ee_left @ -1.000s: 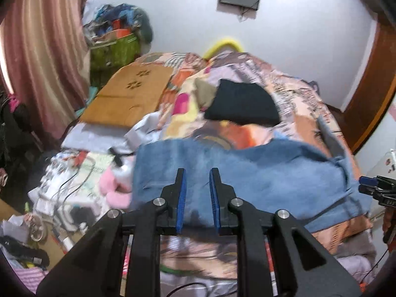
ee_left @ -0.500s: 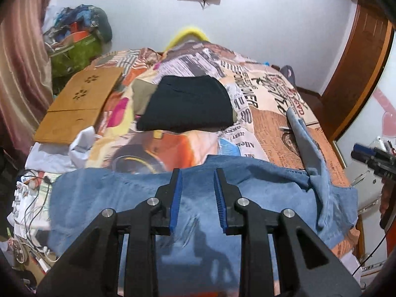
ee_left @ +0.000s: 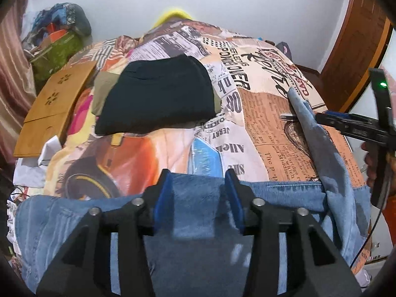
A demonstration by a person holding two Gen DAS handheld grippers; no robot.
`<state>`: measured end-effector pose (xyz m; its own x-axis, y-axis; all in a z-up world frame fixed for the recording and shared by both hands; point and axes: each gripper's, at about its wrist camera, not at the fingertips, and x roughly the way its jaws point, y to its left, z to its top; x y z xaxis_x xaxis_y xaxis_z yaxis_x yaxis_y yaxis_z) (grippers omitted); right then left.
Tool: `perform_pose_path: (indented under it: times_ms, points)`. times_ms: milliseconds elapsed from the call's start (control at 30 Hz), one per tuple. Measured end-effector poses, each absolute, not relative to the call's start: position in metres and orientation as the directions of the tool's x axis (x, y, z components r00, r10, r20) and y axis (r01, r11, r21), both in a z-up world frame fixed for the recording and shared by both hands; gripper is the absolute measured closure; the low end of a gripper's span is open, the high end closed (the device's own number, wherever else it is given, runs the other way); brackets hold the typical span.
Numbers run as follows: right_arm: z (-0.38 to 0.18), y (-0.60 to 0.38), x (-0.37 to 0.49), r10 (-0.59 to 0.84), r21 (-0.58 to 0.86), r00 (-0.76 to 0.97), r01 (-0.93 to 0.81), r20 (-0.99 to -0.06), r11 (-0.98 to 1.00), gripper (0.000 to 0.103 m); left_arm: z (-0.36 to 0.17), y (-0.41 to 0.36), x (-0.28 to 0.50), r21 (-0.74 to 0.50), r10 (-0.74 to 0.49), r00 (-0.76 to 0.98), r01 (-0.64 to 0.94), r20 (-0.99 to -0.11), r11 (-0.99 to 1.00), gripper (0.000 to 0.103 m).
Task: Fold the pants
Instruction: 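Grasp the jeans leg hem with the right gripper and lift it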
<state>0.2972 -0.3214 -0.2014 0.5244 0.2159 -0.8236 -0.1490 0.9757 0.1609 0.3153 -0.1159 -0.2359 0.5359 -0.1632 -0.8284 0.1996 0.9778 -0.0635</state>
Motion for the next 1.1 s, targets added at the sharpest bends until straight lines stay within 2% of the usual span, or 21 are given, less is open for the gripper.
perform_pose_path:
  times_ms: [133,200,267,300,367,467,900,1100]
  points:
    - [-0.224,-0.318,0.319,0.194,0.143,0.491,-0.141,-0.849,0.980,0.050,-0.245,-0.120,0.321,-0.075,-0.173,0.516,0.205,-0.839,0.976,0.055]
    - [-0.232,-0.318,0.325,0.184,0.132,0.480,-0.142,-0.858,0.981,0.053,-0.249,-0.122,0.323,-0.074,-0.172,0.508,0.208,-0.844,0.975,0.055]
    - [-0.240,-0.318,0.331,0.183,0.130,0.452,-0.145,-0.873,0.981,0.071,-0.251,-0.124,0.323,-0.070,-0.169,0.502,0.211,-0.848,0.975,0.055]
    - [-0.243,-0.318,0.333,0.182,0.130,0.443,-0.145,-0.878,0.981,0.074,-0.253,-0.125,0.323,-0.064,-0.166,0.502,0.213,-0.849,0.975,0.055]
    - [-0.248,-0.320,0.334,0.186,0.135,0.430,-0.146,-0.884,0.980,0.088,-0.253,-0.127,0.322,-0.056,-0.161,0.503,0.217,-0.849,0.975,0.054]
    - [-0.246,-0.324,0.329,0.185,0.134,0.436,-0.145,-0.881,0.980,0.095,-0.251,-0.129,0.319,-0.058,-0.165,0.504,0.221,-0.848,0.974,0.052]
    - [-0.147,-0.380,0.238,0.158,0.136,0.617,-0.082,-0.771,0.987,0.098,-0.225,-0.142,0.281,-0.038,-0.172,0.534,0.253,-0.828,0.967,0.046]
    - [-0.122,-0.409,0.182,0.121,0.147,0.660,-0.016,-0.742,0.989,0.098,-0.215,-0.154,0.257,-0.051,-0.205,0.528,0.291,-0.824,0.955,0.045]
